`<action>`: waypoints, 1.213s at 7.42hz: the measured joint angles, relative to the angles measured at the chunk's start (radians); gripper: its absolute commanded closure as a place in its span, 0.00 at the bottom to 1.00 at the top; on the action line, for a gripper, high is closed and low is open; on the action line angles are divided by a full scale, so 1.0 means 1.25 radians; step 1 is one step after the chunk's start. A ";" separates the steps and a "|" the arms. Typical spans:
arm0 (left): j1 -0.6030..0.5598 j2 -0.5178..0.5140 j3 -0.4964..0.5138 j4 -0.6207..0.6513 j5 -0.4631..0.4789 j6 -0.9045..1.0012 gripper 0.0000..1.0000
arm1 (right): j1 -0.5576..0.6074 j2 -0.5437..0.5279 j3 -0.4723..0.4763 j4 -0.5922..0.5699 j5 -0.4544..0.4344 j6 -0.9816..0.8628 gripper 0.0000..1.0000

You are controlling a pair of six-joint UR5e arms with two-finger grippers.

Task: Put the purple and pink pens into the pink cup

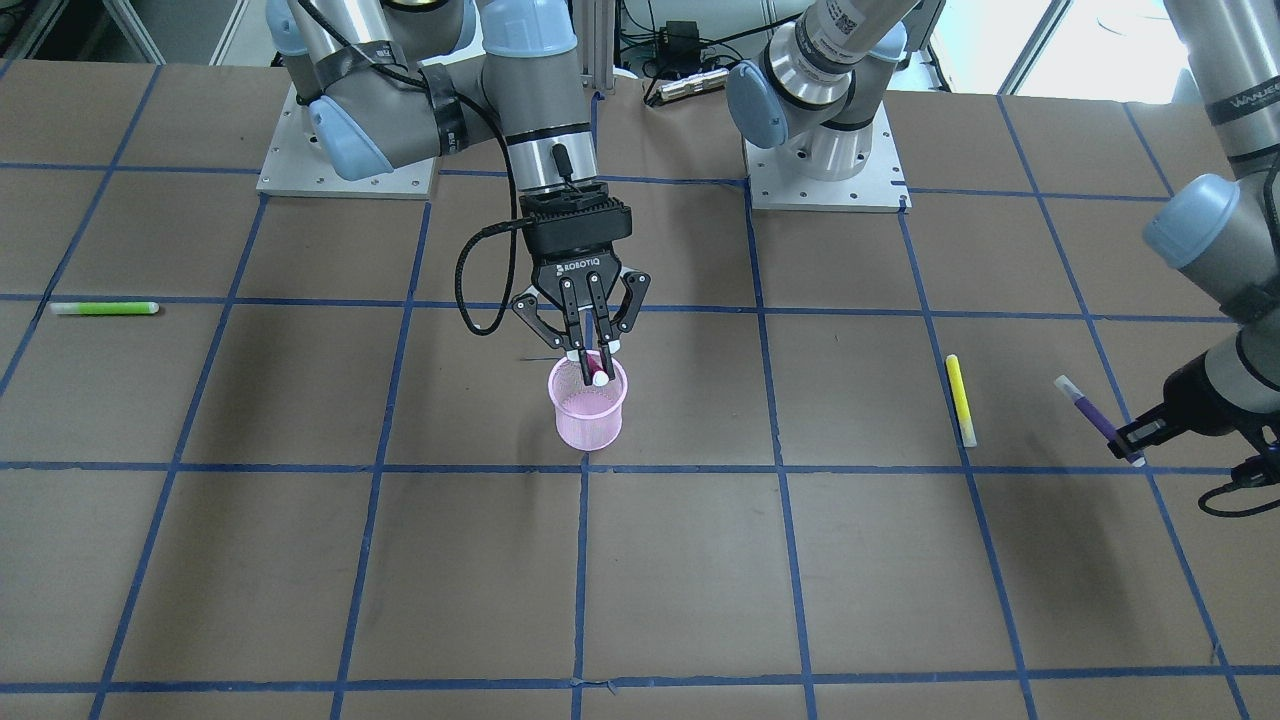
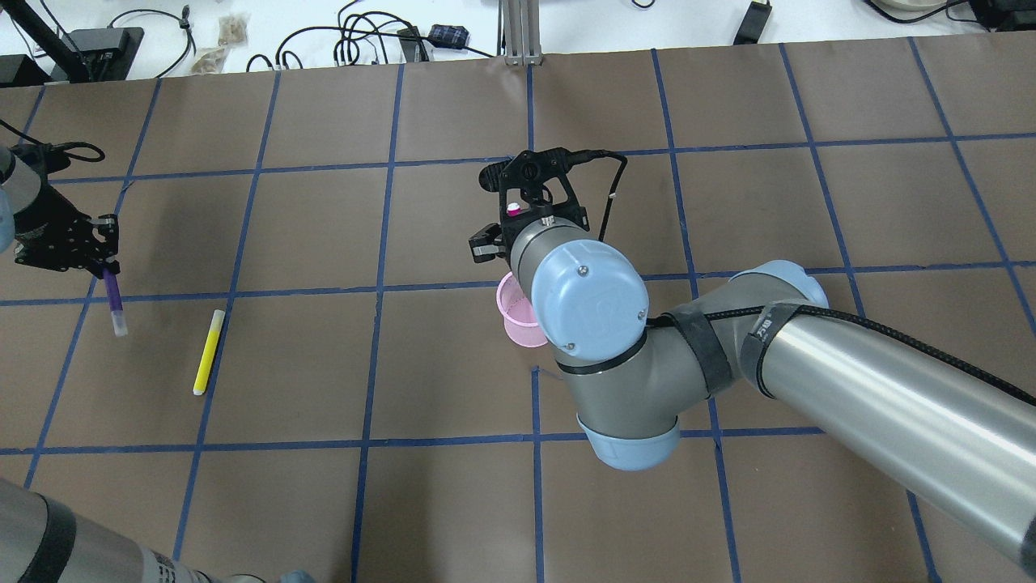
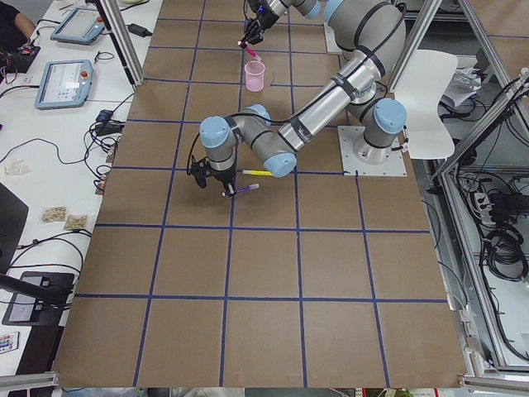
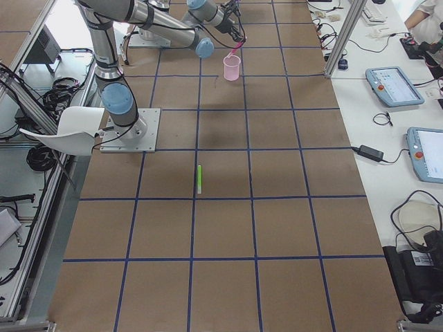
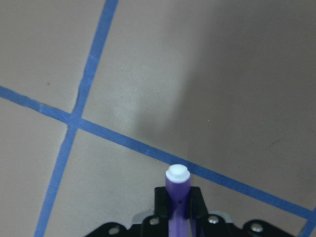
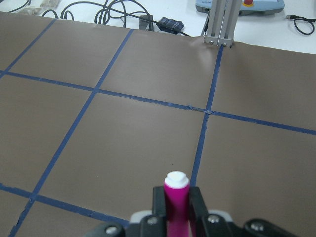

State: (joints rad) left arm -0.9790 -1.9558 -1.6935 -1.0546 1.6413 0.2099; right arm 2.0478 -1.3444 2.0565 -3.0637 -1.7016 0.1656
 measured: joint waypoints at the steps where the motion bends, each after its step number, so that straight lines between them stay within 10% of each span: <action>1: -0.018 0.021 0.002 0.000 0.005 -0.012 1.00 | 0.002 0.031 0.000 -0.045 -0.003 0.002 1.00; 3: -0.075 0.060 0.002 0.003 0.014 -0.058 1.00 | 0.003 0.081 -0.001 -0.131 -0.006 0.002 1.00; 7: -0.180 0.110 0.002 0.012 0.016 -0.162 1.00 | 0.003 0.097 0.035 -0.154 -0.016 0.008 0.00; 9: -0.220 0.127 0.002 0.013 0.015 -0.212 1.00 | -0.004 0.093 0.040 -0.132 -0.014 0.018 0.00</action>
State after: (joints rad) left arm -1.2544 -1.7977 -1.6905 -1.0386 1.6600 -0.0554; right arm 2.0433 -1.2284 2.1060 -3.2292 -1.7196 0.1884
